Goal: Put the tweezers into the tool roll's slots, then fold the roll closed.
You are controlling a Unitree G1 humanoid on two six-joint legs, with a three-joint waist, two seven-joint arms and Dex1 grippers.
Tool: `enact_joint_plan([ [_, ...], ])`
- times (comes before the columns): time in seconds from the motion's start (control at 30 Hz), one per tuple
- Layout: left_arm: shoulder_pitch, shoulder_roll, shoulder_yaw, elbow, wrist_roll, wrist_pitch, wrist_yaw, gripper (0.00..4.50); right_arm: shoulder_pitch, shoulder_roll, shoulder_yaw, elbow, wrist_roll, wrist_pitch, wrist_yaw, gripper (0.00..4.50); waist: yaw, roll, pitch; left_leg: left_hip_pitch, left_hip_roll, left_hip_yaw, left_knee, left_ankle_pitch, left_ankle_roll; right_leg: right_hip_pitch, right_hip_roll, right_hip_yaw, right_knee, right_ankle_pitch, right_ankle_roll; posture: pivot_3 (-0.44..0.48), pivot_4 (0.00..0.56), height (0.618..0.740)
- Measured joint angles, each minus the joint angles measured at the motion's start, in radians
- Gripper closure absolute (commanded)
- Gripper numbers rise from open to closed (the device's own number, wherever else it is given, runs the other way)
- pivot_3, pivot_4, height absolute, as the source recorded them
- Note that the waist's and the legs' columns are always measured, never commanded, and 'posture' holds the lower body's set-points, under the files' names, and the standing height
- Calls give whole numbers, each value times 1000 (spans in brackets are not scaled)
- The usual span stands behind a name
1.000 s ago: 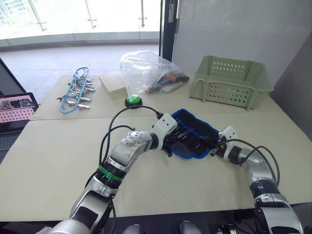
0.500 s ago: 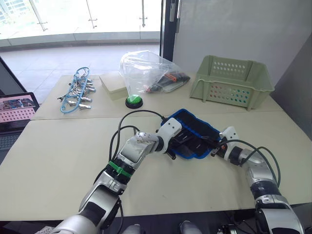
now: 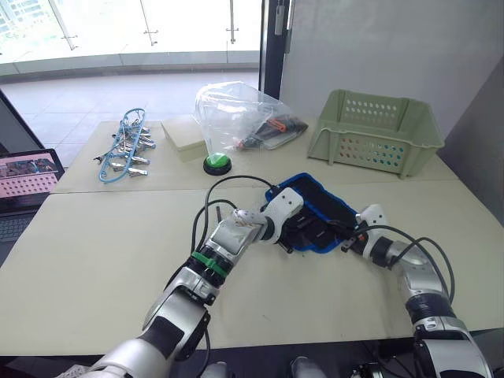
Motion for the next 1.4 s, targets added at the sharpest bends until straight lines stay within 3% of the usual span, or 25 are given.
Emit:
enact_joint_plan([
  [0.3,-81,-29,7,192,37,-143,-58,4454,43,1,0,-109,3,57,-31,4500,1,0,0,-14,-3,0,4,1,-1,-16,-2,1,5,1,1,0,150,740],
  [0.73,-202,-126,40,530,145,-420,-56,4454,78,2,0,-157,3,76,-45,4500,10,0,0,-14,-5,5,4,1,0,-14,-4,0,3,1,2,0,150,740],
  [1.23,-210,-133,67,696,190,-686,-23,4454,91,3,0,-154,3,53,-46,4500,10,0,0,-13,-5,6,5,2,0,-13,-4,0,5,1,3,0,150,740],
  [1.4,-210,-133,119,705,177,-681,-21,2718,80,5,3,-133,3,44,-42,4500,6,0,0,-13,-5,6,5,2,0,-14,-4,0,5,1,3,0,150,740],
])
